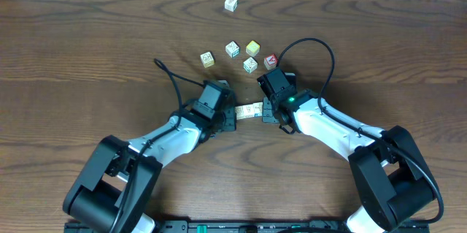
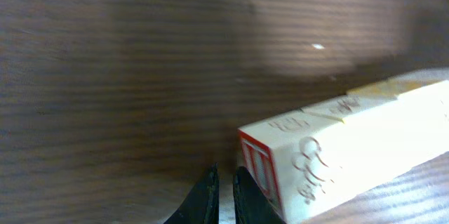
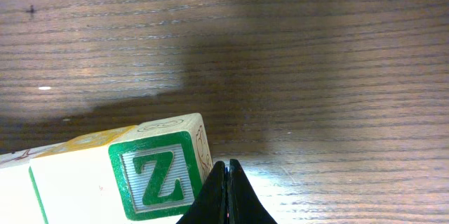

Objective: Lift 4 blocks
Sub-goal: 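Release the row and pull both grippers away from its ends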

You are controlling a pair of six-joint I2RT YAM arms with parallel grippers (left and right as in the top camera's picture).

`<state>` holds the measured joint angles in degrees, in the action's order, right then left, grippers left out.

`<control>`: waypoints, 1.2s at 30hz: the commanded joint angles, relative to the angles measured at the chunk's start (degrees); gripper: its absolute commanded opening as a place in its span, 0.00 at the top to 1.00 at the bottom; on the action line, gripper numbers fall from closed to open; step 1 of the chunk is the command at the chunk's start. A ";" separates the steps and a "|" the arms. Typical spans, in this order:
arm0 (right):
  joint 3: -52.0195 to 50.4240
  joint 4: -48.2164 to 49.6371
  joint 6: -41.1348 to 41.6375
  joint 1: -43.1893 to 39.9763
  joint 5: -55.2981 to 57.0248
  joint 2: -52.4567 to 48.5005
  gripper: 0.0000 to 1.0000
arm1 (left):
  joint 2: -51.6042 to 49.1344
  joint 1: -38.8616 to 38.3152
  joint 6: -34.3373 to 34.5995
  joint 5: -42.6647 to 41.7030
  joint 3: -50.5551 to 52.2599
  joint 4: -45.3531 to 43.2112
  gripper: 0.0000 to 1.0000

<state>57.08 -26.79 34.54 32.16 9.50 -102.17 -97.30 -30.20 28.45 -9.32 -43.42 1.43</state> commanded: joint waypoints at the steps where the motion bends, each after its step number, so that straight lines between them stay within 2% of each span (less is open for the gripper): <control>1: 1.25 0.09 0.55 0.50 -0.79 -0.17 0.99 | 0.00 2.27 -0.94 -0.24 -0.68 0.92 0.89; 20: 1.27 -1.25 0.55 -1.64 3.43 -0.17 0.99 | 0.00 4.15 -0.96 1.62 -0.68 1.29 0.89; 24: 1.27 -0.57 -0.13 -3.96 4.61 -0.15 0.99 | 0.02 4.15 -1.05 4.92 -0.81 1.07 0.88; 30: 1.38 1.33 -2.29 -7.04 4.59 -0.07 0.99 | 0.28 4.26 -5.22 6.08 -2.99 -0.68 0.88; 36: 1.42 7.04 -6.03 -8.83 4.63 -0.04 0.96 | 4.33 5.49 -8.20 13.53 -4.63 -4.00 0.88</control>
<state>57.36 -21.39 31.64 24.23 12.91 -102.17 -96.42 -25.93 23.62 -1.37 -45.93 -1.74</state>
